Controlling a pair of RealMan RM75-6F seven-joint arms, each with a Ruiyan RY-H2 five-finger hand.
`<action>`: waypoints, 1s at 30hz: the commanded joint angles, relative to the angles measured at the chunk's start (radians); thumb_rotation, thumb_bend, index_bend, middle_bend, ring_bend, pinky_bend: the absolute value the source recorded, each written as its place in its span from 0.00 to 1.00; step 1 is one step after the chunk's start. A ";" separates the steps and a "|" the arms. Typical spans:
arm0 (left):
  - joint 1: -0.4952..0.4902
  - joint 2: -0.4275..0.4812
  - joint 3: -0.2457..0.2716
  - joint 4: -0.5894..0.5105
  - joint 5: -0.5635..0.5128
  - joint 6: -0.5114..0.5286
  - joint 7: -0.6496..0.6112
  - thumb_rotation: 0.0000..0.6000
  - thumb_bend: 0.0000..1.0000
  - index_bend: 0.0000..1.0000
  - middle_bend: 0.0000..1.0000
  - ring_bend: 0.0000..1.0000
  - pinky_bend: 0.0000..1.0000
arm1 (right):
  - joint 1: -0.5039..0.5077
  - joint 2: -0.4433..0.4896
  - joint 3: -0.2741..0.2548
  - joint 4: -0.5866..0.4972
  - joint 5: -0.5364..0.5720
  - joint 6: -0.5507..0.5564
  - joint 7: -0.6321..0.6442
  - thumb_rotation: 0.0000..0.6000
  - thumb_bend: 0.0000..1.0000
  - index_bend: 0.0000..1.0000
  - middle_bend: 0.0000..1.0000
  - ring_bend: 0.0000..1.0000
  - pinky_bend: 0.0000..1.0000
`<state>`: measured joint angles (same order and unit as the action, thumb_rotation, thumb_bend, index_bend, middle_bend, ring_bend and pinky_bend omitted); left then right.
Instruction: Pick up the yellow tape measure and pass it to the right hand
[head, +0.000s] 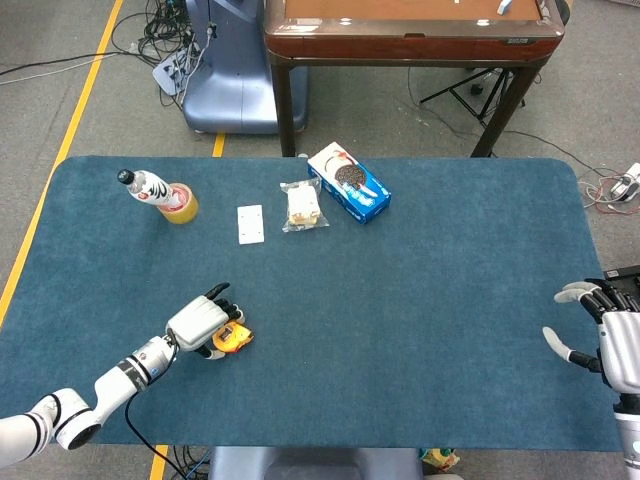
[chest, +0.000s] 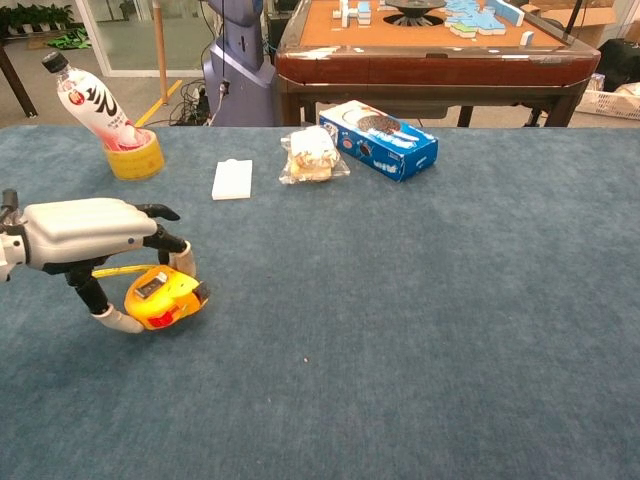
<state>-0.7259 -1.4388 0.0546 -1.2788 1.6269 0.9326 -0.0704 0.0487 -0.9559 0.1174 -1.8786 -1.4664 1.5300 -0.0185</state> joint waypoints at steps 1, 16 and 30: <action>0.007 0.012 -0.010 -0.008 -0.011 0.018 -0.015 1.00 0.17 0.54 0.53 0.33 0.01 | 0.016 0.005 0.001 -0.010 -0.009 -0.022 -0.005 1.00 0.30 0.41 0.34 0.21 0.25; 0.025 0.122 -0.153 -0.343 -0.217 0.068 0.170 1.00 0.17 0.54 0.54 0.34 0.01 | 0.275 -0.043 0.073 -0.156 0.005 -0.329 -0.013 1.00 0.29 0.41 0.21 0.06 0.11; -0.008 0.167 -0.250 -0.603 -0.470 0.092 0.414 1.00 0.17 0.54 0.54 0.34 0.01 | 0.498 -0.205 0.139 -0.169 0.211 -0.524 -0.140 1.00 0.28 0.41 0.16 0.01 0.06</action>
<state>-0.7277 -1.2743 -0.1867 -1.8683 1.1704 1.0158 0.3295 0.5292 -1.1405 0.2471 -2.0508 -1.2754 1.0188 -0.1455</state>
